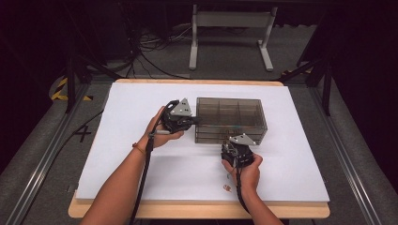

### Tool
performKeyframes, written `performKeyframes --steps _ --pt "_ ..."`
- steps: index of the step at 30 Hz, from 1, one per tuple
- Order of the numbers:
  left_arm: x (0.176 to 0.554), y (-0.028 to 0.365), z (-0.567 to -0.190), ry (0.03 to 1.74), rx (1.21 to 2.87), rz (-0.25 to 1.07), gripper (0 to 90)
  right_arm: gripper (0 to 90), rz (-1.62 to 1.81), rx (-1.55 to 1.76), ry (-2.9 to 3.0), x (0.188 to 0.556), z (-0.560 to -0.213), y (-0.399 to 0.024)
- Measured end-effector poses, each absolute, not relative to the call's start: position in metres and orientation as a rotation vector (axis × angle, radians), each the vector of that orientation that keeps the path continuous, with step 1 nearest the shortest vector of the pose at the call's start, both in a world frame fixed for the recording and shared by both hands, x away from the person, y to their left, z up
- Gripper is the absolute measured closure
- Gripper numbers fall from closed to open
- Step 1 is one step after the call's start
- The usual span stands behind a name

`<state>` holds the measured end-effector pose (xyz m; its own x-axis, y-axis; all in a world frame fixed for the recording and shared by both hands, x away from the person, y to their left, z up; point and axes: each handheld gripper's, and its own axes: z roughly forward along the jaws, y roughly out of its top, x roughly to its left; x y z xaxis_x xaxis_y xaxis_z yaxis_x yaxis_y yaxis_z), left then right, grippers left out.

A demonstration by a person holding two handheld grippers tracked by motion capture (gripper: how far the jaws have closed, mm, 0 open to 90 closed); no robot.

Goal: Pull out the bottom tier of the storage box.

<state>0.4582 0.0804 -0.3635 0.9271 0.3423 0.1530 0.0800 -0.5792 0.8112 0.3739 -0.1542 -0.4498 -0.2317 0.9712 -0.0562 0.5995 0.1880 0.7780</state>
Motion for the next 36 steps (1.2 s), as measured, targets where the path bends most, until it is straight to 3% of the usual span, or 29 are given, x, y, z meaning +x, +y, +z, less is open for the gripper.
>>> performKeyframes --steps 7,23,36 --pt "0.46 0.082 -0.366 0.299 2.152 0.353 90.0 47.1 0.799 1.525 1.826 0.375 -0.449 -0.137" --pt "0.459 0.084 -0.366 0.295 2.152 0.327 90.0 55.4 0.744 1.634 1.741 0.377 -0.45 -0.132" --pt "0.46 0.085 -0.366 0.285 2.149 0.317 90.0 56.4 0.762 1.625 1.773 0.376 -0.449 -0.136"
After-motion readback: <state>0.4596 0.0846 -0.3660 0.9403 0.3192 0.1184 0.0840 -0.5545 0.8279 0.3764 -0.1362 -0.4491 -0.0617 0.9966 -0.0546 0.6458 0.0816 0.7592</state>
